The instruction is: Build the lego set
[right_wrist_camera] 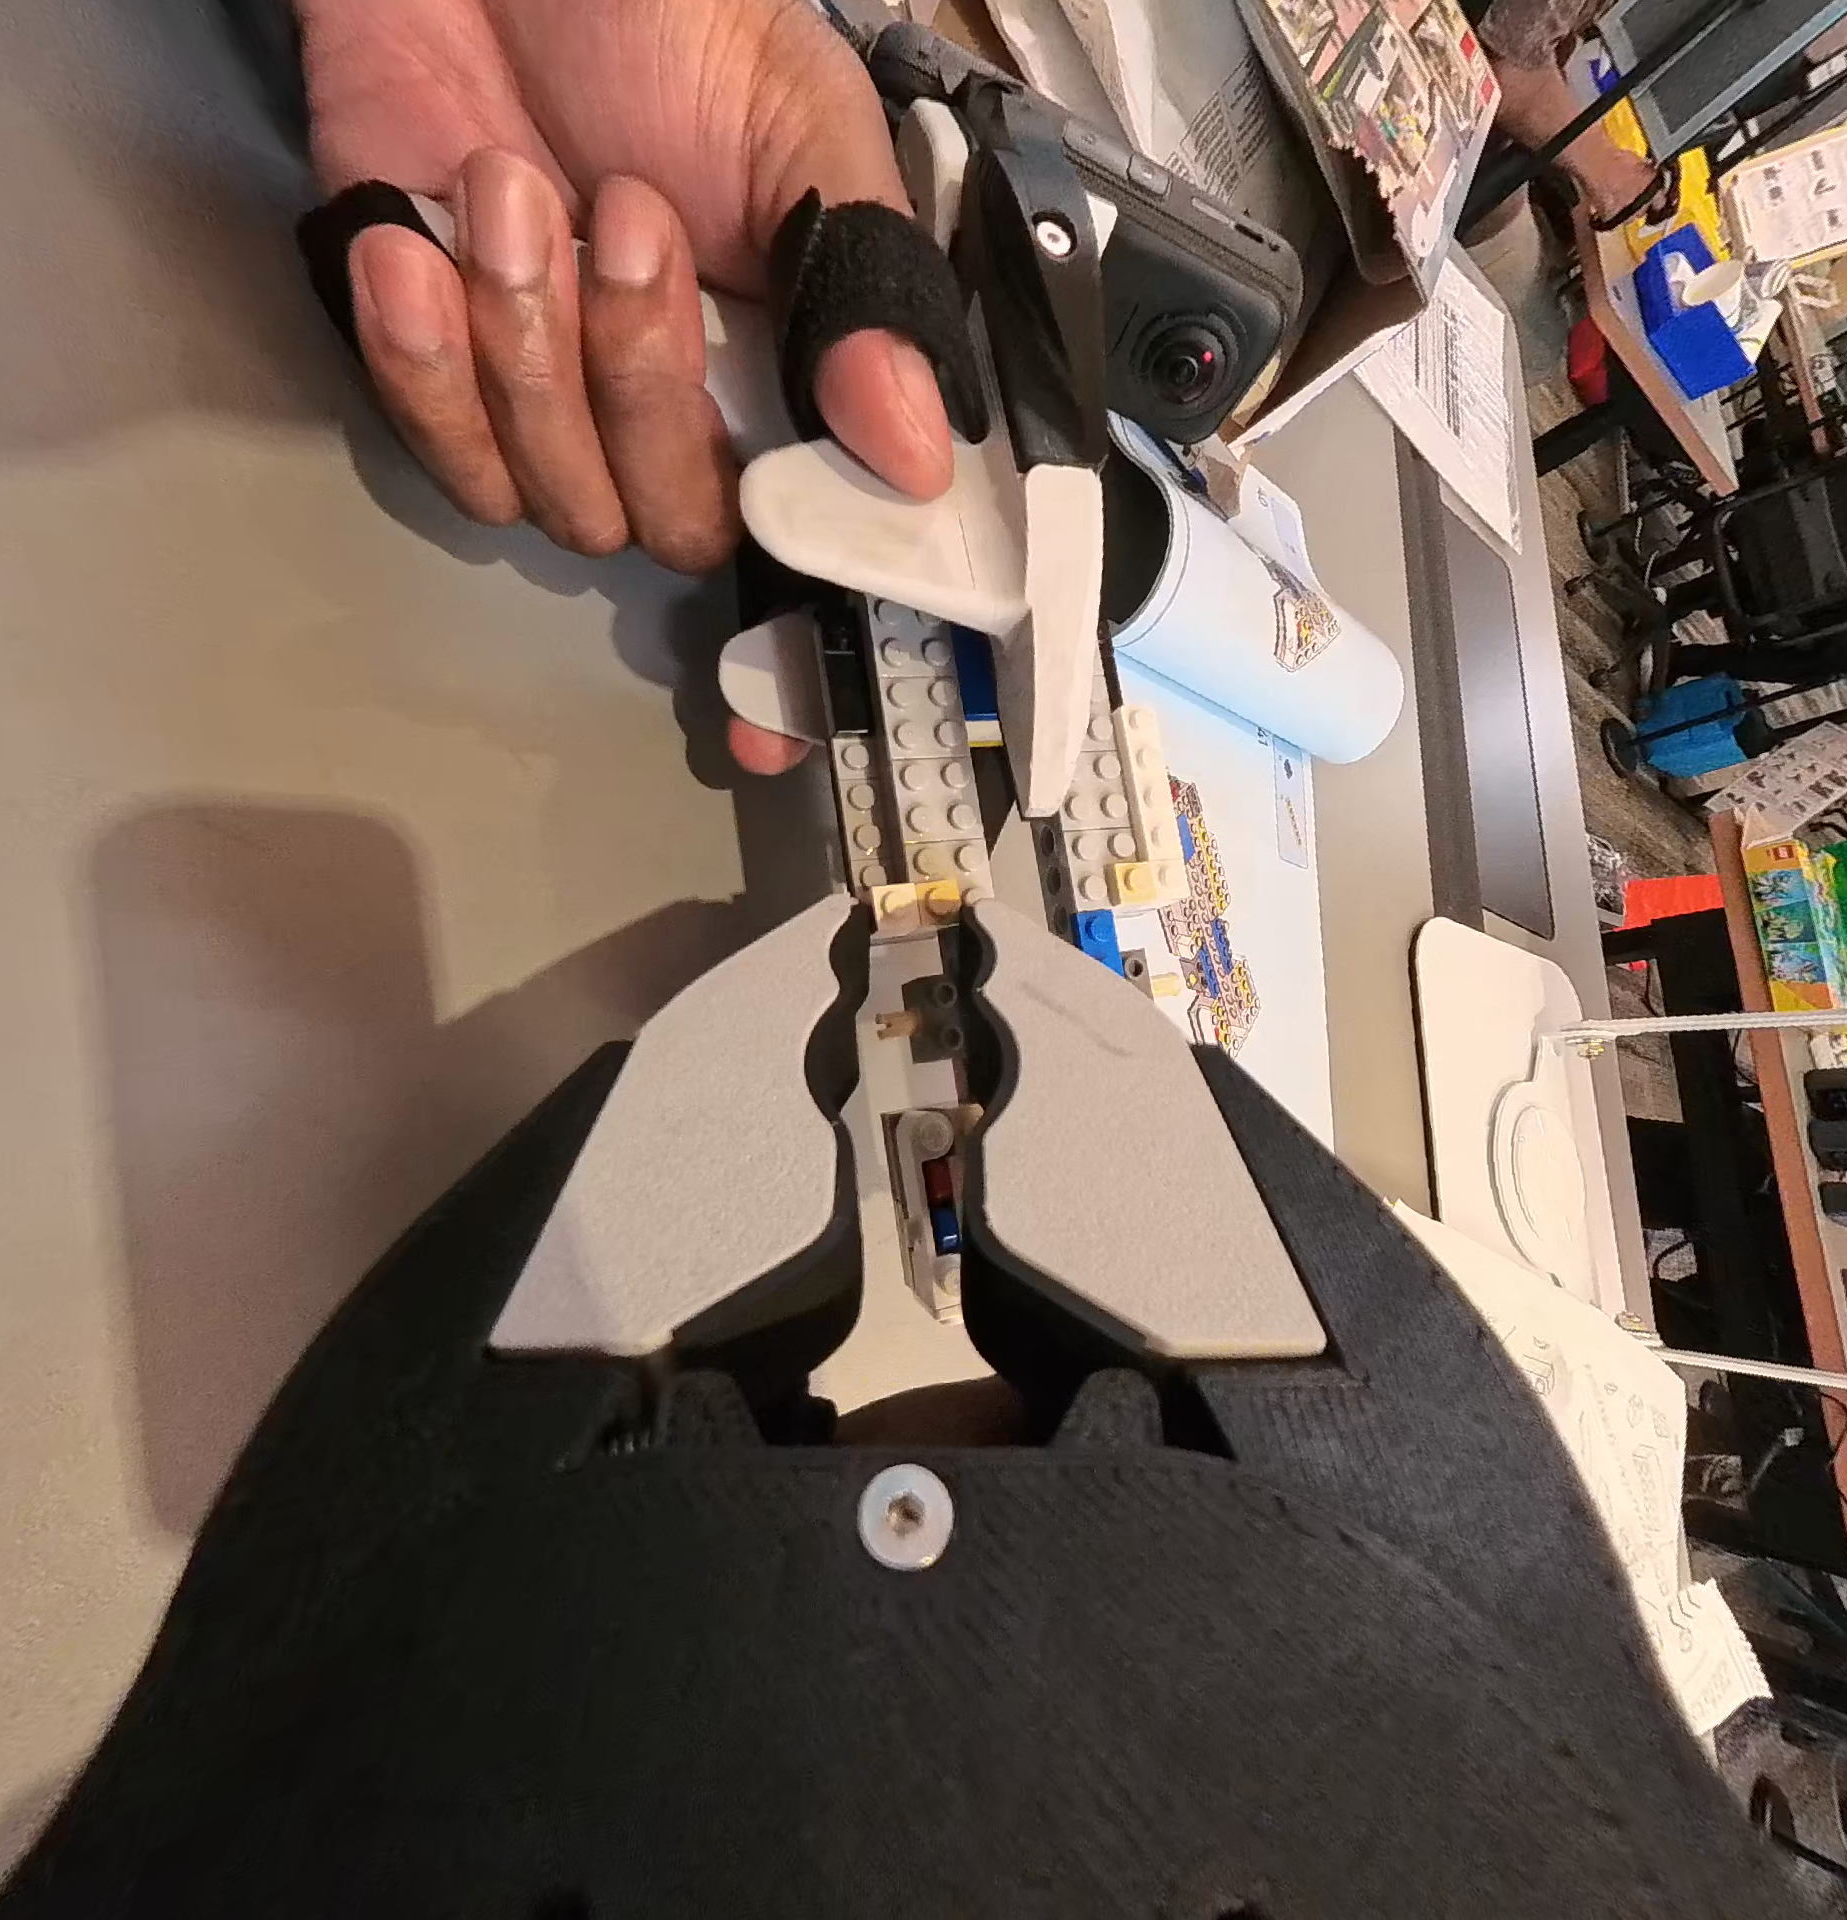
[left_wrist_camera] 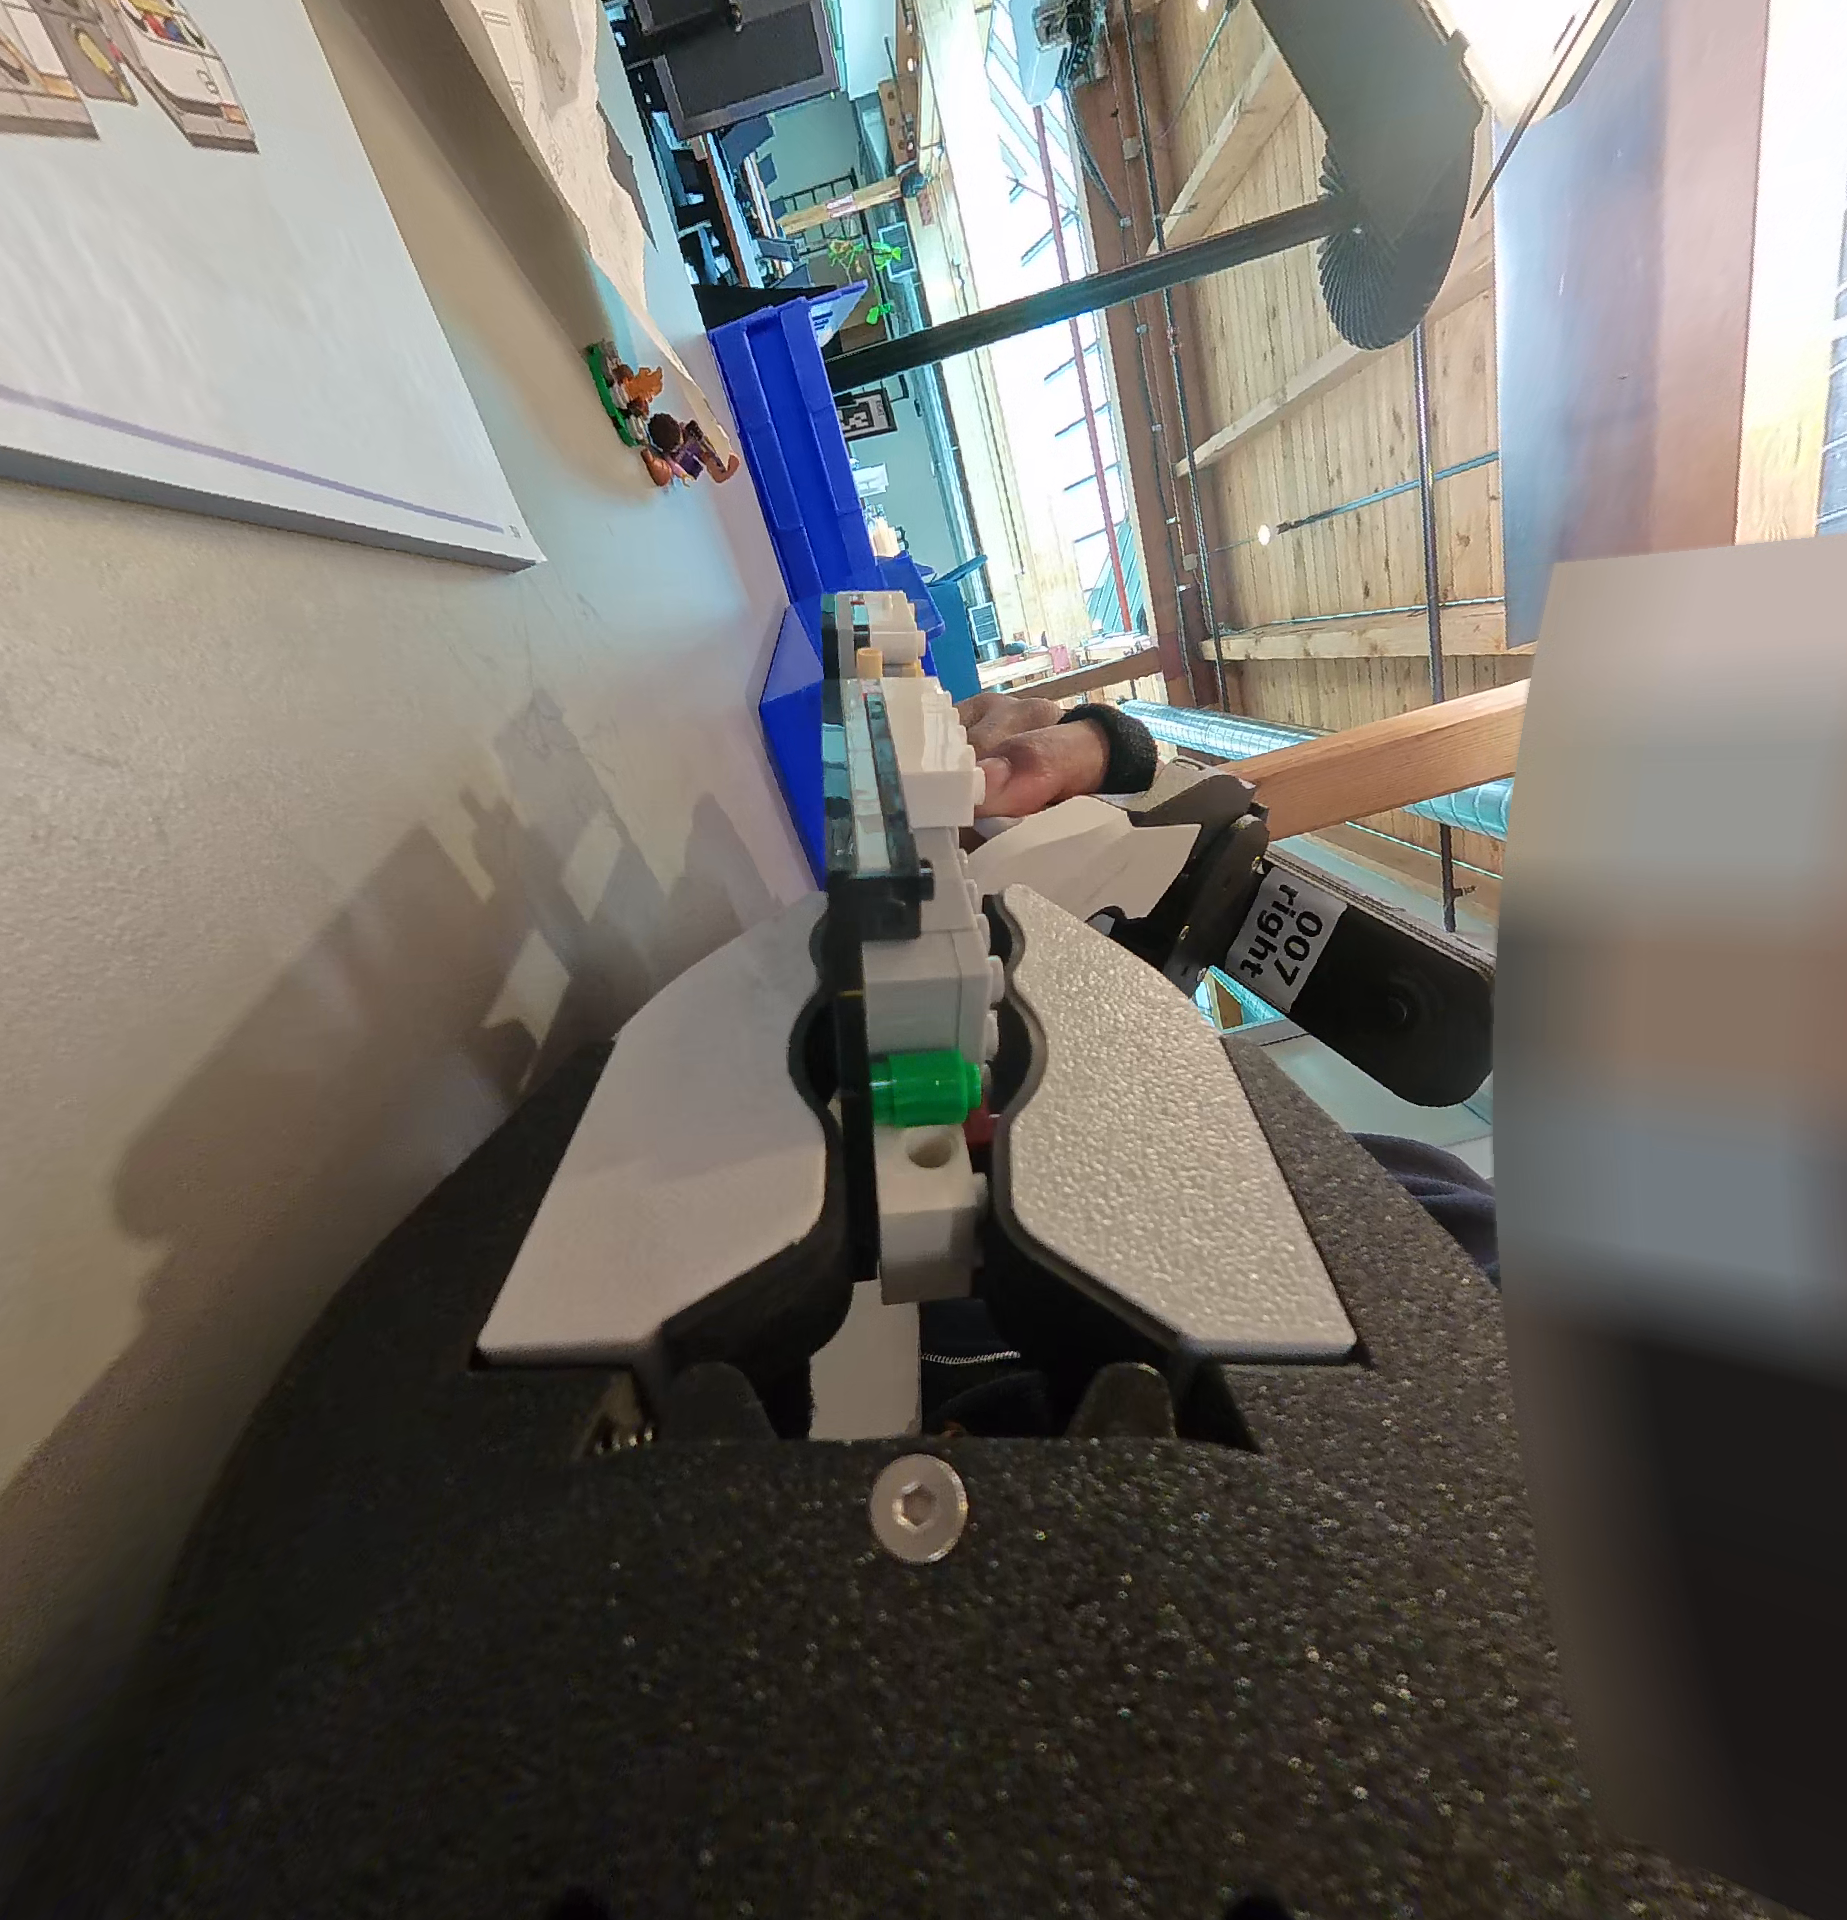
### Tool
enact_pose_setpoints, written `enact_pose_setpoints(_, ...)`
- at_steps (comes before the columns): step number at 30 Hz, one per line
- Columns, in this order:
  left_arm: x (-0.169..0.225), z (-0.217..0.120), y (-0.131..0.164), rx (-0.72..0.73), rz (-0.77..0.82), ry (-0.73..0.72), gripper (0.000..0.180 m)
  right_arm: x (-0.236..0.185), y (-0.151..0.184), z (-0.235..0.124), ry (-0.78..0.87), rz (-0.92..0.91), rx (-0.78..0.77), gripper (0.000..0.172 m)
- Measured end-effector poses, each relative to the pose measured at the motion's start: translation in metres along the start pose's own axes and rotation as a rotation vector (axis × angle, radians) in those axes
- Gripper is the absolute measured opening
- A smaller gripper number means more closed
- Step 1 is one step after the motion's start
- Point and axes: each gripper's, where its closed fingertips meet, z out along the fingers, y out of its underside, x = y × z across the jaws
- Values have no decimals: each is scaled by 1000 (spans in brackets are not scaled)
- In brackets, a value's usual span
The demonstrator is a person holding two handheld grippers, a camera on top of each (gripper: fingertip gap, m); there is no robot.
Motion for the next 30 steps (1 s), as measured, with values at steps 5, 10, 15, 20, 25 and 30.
enact_pose_setpoints(5, 0, 0, 0, 1, -2, -1, 25, 0, 0, 0, 3, -8, -4, 16)
enact_pose_setpoints(10, -1, 0, 0, 2, -4, -2, 25, 0, 0, 0, 12, -21, -13, 16)
enact_pose_setpoints(15, -1, 0, 0, 0, -3, -4, 25, -1, 0, 0, 31, -39, -29, 16)
enact_pose_setpoints(20, -1, 0, 0, 1, -5, -2, 25, -1, 0, 0, 59, -55, -42, 15)
enact_pose_setpoints(25, -1, 0, 0, 2, -6, -2, 25, 0, 0, 0, 67, -66, -44, 15)
enact_pose_setpoints(30, -1, -1, -2, 13, -13, 0, 24, 1, 0, 0, 78, -77, -47, 12)
